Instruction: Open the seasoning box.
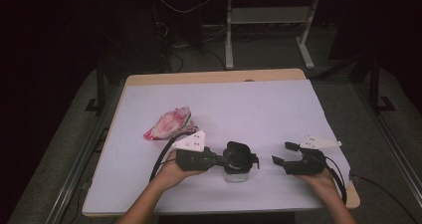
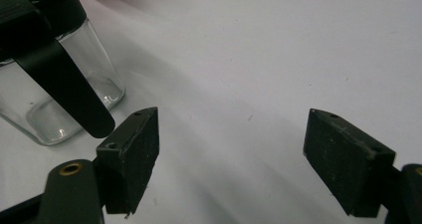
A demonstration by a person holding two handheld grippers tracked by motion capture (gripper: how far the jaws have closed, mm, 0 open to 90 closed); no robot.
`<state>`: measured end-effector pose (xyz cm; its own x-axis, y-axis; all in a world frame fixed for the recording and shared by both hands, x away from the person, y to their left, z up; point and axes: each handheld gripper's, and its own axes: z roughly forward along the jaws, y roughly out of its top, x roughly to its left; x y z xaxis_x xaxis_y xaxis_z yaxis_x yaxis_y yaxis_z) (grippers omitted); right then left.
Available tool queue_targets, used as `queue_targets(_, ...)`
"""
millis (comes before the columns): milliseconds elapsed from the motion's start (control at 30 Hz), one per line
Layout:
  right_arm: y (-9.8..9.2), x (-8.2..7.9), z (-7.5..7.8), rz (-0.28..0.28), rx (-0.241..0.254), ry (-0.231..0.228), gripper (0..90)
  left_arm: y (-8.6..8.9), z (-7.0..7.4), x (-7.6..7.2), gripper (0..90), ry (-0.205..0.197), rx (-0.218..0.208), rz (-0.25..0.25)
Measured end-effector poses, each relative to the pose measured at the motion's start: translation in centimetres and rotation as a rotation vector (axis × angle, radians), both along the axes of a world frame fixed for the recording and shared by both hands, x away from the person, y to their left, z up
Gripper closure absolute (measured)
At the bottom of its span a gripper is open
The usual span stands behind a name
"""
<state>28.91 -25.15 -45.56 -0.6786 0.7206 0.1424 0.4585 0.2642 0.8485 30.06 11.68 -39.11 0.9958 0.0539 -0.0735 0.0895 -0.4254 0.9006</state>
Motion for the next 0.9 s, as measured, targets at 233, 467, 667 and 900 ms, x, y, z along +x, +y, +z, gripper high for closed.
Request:
queue_targets(233,0.0,-0.1,0.0,-0.005,-0.004,-0.003,21.7,-0.6,0.4,0.5,90.0,0.015,0.014,-0.008)
queue_targets(467,0.0,-0.1,0.0,-0.005,-0.002,0.001,21.7,-1.5,1.1,1.0,90.0,0.043,0.013,-0.008)
queue_targets(667,0.0,0.0,0.0,-0.005,-0.003,0.001,21.7,-2.3,1.9,1.2,90.0,0.033,0.007,-0.008)
queue_targets(900,0.0,-0.1,0.0,-0.007,-0.004,0.000,21.7,-3.0,2.4,1.3,90.0,0.027,-0.004,-0.006)
